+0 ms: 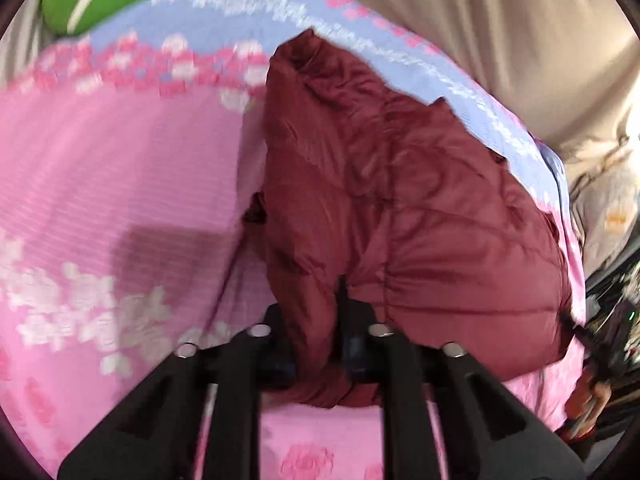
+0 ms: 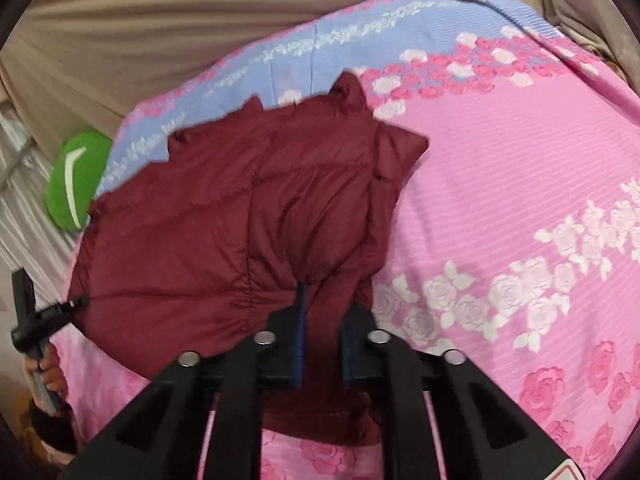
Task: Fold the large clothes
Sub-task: 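Grasp the jacket hem with both tools and fold it toward the collar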
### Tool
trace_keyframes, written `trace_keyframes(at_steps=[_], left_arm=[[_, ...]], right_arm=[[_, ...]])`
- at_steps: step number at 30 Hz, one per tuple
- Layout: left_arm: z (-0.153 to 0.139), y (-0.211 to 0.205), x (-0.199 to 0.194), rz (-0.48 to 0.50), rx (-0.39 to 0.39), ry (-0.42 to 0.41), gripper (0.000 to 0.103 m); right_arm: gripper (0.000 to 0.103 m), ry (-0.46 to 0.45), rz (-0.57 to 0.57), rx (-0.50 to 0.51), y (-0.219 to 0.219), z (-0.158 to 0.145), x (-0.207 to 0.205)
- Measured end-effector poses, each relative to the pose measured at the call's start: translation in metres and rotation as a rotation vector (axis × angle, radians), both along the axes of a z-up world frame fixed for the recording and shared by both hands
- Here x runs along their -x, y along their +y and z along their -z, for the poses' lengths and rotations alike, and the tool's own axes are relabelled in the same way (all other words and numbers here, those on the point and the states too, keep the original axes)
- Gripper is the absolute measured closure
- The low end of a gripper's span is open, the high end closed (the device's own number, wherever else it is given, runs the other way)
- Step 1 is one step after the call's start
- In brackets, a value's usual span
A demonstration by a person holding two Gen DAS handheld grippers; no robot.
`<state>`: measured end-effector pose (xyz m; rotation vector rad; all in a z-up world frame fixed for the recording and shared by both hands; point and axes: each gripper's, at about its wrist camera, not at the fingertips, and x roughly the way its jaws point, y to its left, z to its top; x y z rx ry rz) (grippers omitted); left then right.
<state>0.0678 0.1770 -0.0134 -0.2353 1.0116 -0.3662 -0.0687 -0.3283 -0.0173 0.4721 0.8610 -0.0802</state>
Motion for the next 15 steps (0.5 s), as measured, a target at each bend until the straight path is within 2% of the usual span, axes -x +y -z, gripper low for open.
trace_keyframes(at_steps=[1,3,5,7,9,10,11,12,13,14,15], left_arm=[[-0.005,0.003,0.01,0.011,0.016,-0.004,0.093],[-0.001,0.004,0.021,0.028,0.015,0.017,0.093],[0.019,-0.001,0.023,0.03,-0.028,0.067,0.091],[0.025,-0.003,0.026,0.026,-0.045,0.067,0.087],[0.012,-0.001,0.028,0.009,-0.071,0.038,0.084],[0.001,0.0,0.03,-0.003,-0.075,0.012,0.079],[-0.018,0.002,0.028,-0.026,-0.082,-0.039,0.064],[-0.03,0.004,0.026,-0.037,-0.084,-0.075,0.053],[-0.049,0.005,0.019,-0.052,-0.084,-0.143,0.029],[-0.06,0.005,0.012,-0.065,-0.084,-0.187,0.015],[-0.069,0.005,0.0,-0.089,-0.089,-0.228,0.013]], right_arm=[[0.098,-0.018,0.019,0.013,-0.004,-0.007,0.008],[0.099,0.006,0.029,0.053,-0.007,-0.004,0.015],[0.099,0.08,0.043,0.066,-0.011,0.018,0.015],[0.098,0.115,0.026,0.048,-0.012,0.035,0.013],[0.09,0.116,0.04,0.087,-0.01,0.028,0.014],[0.084,0.104,0.056,0.119,-0.01,0.019,0.015],[0.075,0.07,0.075,0.168,-0.009,0.004,0.014],[0.068,0.034,0.082,0.21,-0.008,-0.011,0.011],[0.05,0.004,0.082,0.229,-0.007,-0.022,0.007],[0.039,-0.046,0.078,0.241,-0.007,-0.038,-0.002],[0.037,-0.081,0.075,0.244,-0.007,-0.048,-0.011]])
